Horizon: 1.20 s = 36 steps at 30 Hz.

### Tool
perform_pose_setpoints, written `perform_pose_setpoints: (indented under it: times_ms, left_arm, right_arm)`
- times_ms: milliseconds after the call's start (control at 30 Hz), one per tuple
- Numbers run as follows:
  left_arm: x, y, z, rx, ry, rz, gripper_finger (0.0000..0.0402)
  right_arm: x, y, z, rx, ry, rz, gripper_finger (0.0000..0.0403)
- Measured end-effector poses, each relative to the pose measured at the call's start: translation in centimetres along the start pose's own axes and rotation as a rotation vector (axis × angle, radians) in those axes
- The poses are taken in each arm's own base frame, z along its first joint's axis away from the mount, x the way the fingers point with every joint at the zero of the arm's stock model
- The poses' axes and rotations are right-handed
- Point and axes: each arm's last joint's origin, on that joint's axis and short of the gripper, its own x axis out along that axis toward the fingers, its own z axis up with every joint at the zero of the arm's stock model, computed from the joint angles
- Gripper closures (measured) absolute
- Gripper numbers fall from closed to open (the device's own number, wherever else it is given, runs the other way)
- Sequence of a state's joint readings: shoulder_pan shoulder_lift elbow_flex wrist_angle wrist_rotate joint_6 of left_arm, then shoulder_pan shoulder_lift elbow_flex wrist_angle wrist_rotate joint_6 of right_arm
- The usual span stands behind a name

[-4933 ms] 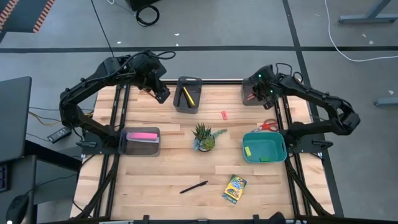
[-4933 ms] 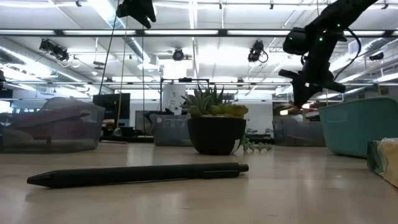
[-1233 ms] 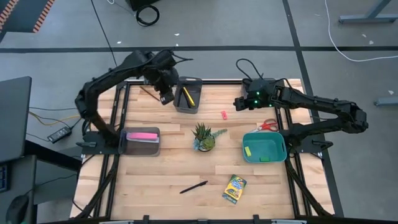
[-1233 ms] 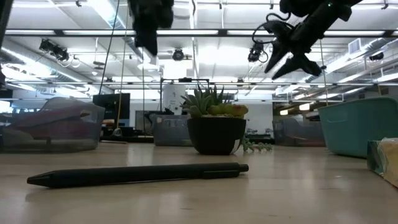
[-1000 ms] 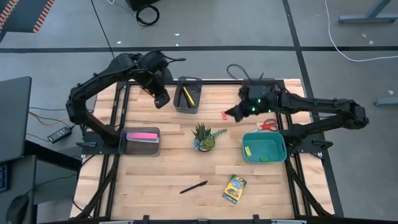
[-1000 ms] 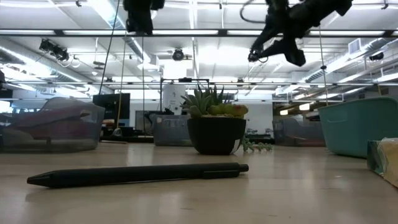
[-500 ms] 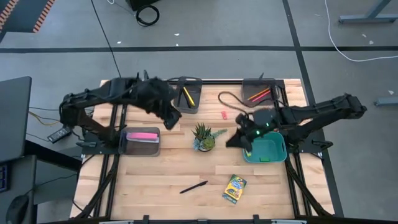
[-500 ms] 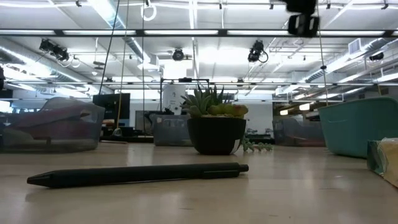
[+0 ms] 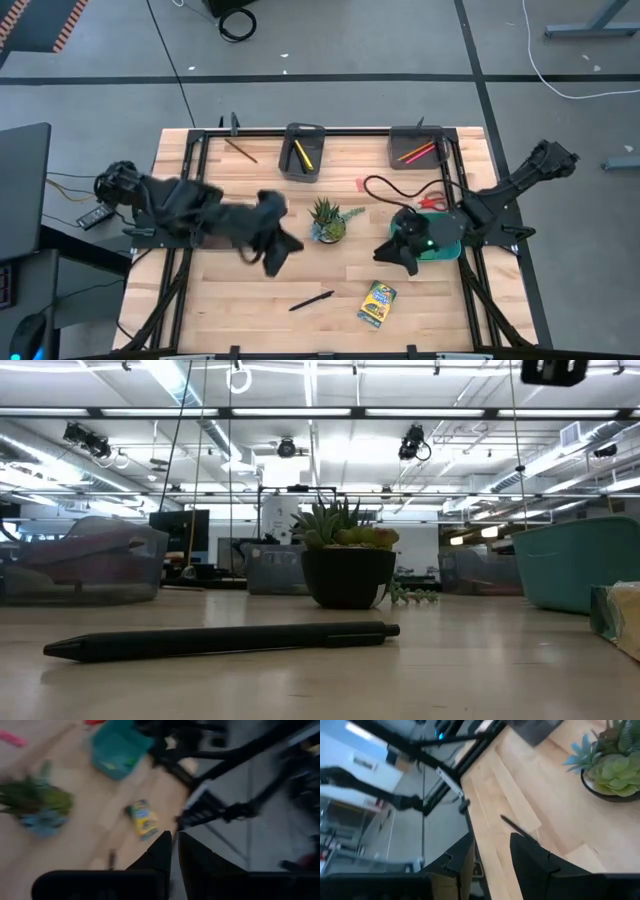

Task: Sort crayons/erasers/pens/pencils in bins
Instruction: Put the black pen into the left black bin

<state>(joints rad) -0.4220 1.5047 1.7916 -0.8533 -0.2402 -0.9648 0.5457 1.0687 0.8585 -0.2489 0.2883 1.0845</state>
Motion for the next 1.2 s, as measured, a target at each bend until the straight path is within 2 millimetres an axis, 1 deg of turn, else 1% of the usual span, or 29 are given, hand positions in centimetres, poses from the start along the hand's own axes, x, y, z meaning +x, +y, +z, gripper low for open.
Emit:
perform_pose_setpoints:
  times_ms: [67, 167, 300, 367, 433, 500, 567, 633, 733, 833, 900, 1000, 1067, 1133, 1200]
  left_arm:
    - [-0.4, -1.2, -1.0, -0.010, -0.048, -0.033, 0.0363]
    - [-1.1, -2.6, -2.2, -0.044, -0.114, -0.060, 0.0363]
    - [-2.0, -4.3, -3.4, -0.055, -0.222, -0.111, 0.0363]
    - [-1.6, -4.7, -4.2, -0.040, -0.248, -0.081, 0.0363]
    - [-0.7, -4.7, -5.6, 0.005, -0.240, -0.011, 0.0362]
    - [0.9, -4.6, -6.6, 0.027, -0.223, 0.050, 0.0359]
    - [3.0, -4.5, -7.5, 0.032, -0.189, 0.088, 0.0349]
    - [5.4, -4.4, -8.5, 0.045, -0.117, 0.105, 0.0332]
    - [8.7, -4.1, -10.4, 0.070, 0.013, 0.118, 0.0298]
    - [11.4, -3.8, -12.4, 0.089, 0.142, 0.125, 0.0261]
    - [13.1, -3.4, -13.8, 0.094, 0.198, 0.147, 0.0240]
    - [15.6, -3.0, -15.6, 0.111, 0.254, 0.152, 0.0219]
    - [17.4, -2.6, -16.8, 0.140, 0.271, 0.164, 0.0214]
    - [19.2, -1.6, -18.2, 0.199, 0.302, 0.208, 0.0215]
    - [20.4, -0.4, -19.2, 0.266, 0.347, 0.279, 0.0220]
  right_arm:
    - [-0.2, 0.4, -0.6, 0.002, -0.034, -0.010, 0.0269]
    - [-0.2, 0.5, -1.4, -0.004, -0.053, -0.033, 0.0263]
    - [0.8, 0.8, -2.0, -0.030, -0.019, -0.011, 0.0235]
    - [1.6, 1.2, -2.2, -0.059, -0.005, 0.027, 0.0212]
    - [2.4, 1.4, -2.5, -0.095, 0.000, 0.046, 0.0188]
    - [3.2, 1.6, -2.8, -0.104, 0.010, 0.074, 0.0168]
    - [3.7, 1.9, -3.2, -0.106, 0.029, 0.115, 0.0153]
    - [4.0, 2.3, -3.6, -0.117, 0.063, 0.160, 0.0146]
    - [3.7, 2.8, -4.4, -0.129, 0.101, 0.208, 0.0145]
    - [3.1, 3.3, -5.2, -0.101, 0.138, 0.238, 0.0147]
    - [2.7, 3.6, -5.8, -0.101, 0.151, 0.247, 0.0150]
    - [2.8, 3.5, -6.7, -0.122, 0.132, 0.204, 0.0154]
    - [3.2, 3.2, -7.3, -0.141, 0.110, 0.151, 0.0158]
    - [3.7, 3.0, -7.7, -0.145, 0.084, 0.116, 0.0160]
    - [4.3, 2.7, -8.2, -0.138, 0.081, 0.090, 0.0163]
